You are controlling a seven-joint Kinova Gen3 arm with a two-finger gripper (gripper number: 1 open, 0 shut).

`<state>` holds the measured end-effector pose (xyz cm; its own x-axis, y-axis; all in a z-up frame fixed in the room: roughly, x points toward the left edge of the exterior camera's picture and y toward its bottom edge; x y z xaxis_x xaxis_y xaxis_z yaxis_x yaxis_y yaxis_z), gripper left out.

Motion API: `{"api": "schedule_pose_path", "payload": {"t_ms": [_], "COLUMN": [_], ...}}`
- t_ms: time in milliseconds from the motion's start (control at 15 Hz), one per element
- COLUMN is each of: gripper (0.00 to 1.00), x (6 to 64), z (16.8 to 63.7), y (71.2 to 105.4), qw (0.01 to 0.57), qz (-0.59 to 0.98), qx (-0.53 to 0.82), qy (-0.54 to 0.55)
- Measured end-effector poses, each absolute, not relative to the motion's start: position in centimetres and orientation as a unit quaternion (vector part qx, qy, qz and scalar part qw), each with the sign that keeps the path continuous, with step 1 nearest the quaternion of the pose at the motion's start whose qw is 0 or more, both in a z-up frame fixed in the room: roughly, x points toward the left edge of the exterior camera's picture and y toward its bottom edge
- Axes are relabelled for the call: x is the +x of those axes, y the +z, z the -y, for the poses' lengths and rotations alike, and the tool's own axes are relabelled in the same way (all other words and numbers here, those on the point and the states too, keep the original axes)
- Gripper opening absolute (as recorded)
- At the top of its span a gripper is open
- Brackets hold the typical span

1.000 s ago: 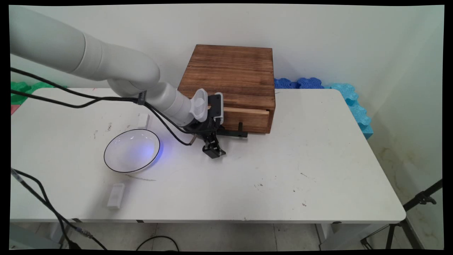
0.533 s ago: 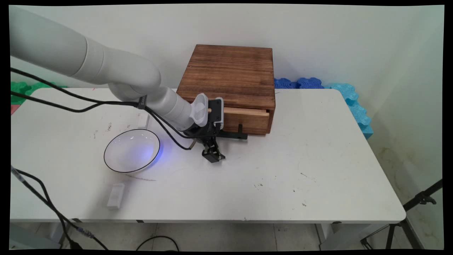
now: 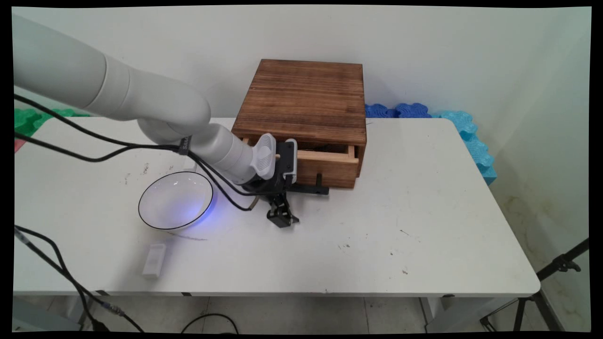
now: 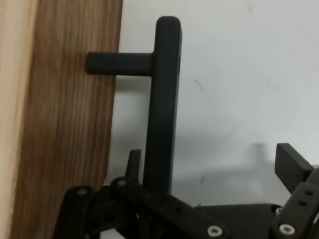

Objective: Open the drawer

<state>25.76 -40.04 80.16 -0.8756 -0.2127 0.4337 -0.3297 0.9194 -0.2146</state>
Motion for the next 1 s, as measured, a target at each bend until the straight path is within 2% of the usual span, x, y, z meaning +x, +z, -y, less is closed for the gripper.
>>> {"api": "schedule_pose_path", "payload": {"t_ms": [1000], "gripper": [1.00], "x": [24.2], "z": [33.2], "y": [79.8], "qw": [0.209], "qz": [0.961], "qx": [0.140], "qy": [0.113]}}
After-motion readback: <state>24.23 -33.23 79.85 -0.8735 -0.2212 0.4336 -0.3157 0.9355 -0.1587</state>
